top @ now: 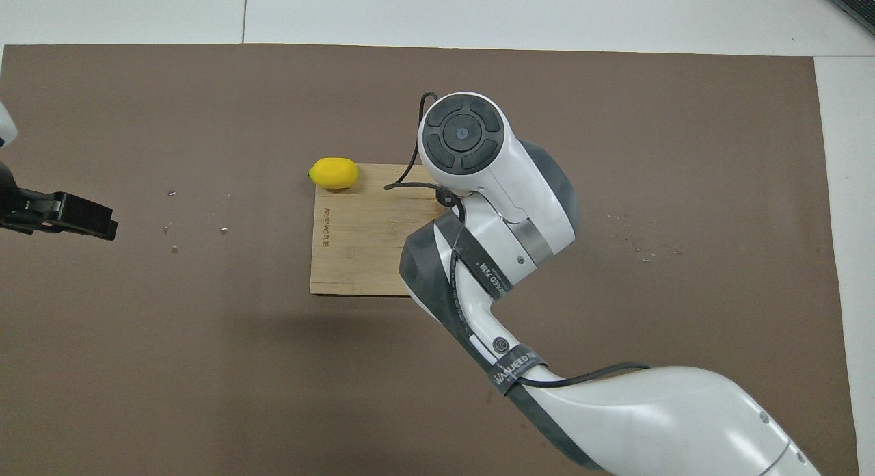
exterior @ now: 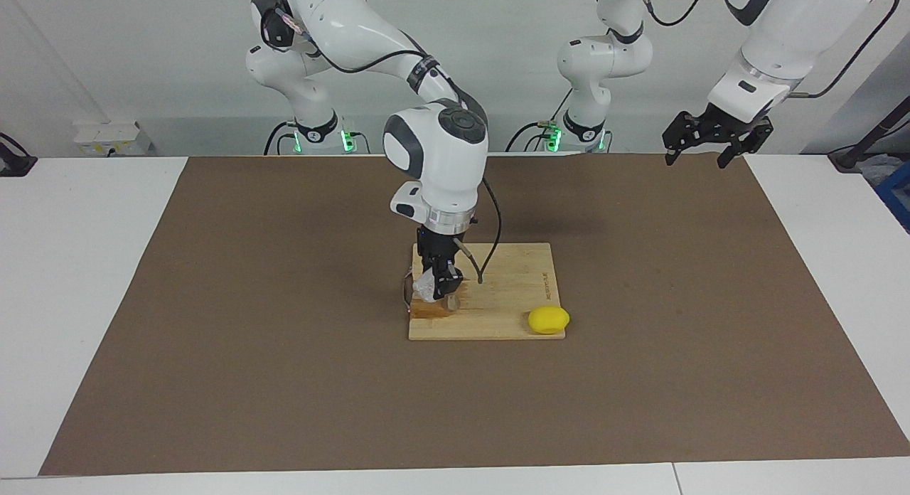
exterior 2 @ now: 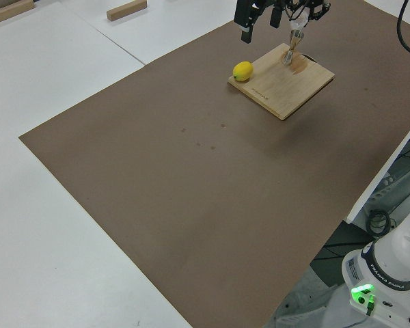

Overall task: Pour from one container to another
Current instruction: 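Tilt the glass cup with the right gripper to pour into the metal cup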

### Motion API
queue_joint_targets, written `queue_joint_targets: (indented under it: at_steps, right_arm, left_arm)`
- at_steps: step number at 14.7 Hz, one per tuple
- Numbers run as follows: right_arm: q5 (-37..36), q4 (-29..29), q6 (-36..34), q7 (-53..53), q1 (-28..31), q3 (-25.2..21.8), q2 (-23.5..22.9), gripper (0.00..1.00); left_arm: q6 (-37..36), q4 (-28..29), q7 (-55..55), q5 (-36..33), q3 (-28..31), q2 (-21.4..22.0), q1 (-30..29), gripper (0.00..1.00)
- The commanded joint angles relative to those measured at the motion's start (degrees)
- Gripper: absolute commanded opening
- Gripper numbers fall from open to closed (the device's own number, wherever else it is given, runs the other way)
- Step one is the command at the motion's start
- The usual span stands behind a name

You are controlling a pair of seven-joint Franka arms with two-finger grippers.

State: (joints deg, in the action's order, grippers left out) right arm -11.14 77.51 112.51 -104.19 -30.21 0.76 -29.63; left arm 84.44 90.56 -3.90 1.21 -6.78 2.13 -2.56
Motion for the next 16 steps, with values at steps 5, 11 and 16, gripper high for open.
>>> queue_joint_targets:
  at_steps: [5, 11, 16]
  right_arm:
    - [6.6, 1.1, -1.0, 2.0, 3.7, 0.6, 2.5, 0.0]
    - [15.1, 3.7, -1.9, 3.0, 8.6, 0.6, 4.4, 0.0]
    - [26.5, 11.9, -1.9, 11.2, 16.6, 0.6, 8.8, 0.0]
  left_arm:
    - [0.1, 0.9, -0.4, 0.5, 0.1, 0.7, -0.2, 1.0]
    - [0.1, 0.9, -0.4, 0.5, 0.1, 0.7, -0.2, 1.0]
    - [0.1, 0.9, -0.4, 0.5, 0.1, 0.7, -0.2, 1.0]
